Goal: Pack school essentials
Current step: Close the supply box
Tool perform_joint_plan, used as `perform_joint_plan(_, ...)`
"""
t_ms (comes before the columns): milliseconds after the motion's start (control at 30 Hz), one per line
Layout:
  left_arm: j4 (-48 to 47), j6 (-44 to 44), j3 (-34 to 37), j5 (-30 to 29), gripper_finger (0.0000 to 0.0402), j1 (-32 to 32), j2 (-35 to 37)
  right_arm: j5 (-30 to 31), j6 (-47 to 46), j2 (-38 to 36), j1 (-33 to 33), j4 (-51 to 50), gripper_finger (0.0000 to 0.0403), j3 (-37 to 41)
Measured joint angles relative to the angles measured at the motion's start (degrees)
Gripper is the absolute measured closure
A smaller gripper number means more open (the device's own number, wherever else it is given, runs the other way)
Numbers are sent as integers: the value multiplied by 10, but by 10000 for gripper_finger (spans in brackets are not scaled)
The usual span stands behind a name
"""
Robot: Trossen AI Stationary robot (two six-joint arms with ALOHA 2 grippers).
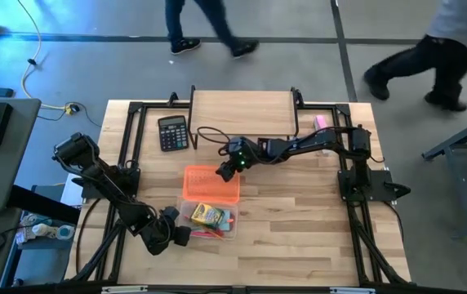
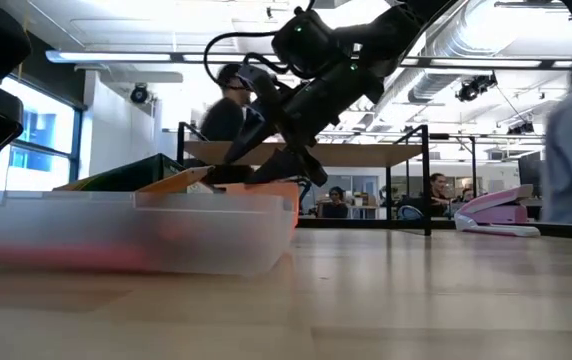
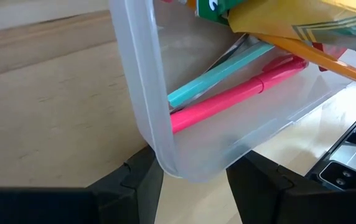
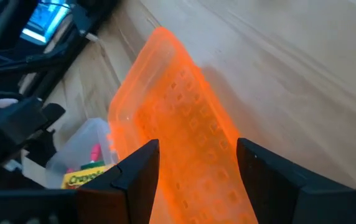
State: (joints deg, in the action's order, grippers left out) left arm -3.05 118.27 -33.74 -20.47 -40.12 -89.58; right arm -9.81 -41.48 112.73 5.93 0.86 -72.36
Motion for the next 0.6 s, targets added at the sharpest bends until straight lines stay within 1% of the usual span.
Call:
perform_joint_plan(133,-1,0,0,0,243,3,0,-10,-5,-9,0,8,201,0)
perform_joint_plan(333,-3,0,0,-4,243,18,0,-15,-1,-46,-1,-8,201,0)
perform_joint_plan(600,-7,-1,0,-17,243,46,0,8,-5,-62,-22,-5,201,-1)
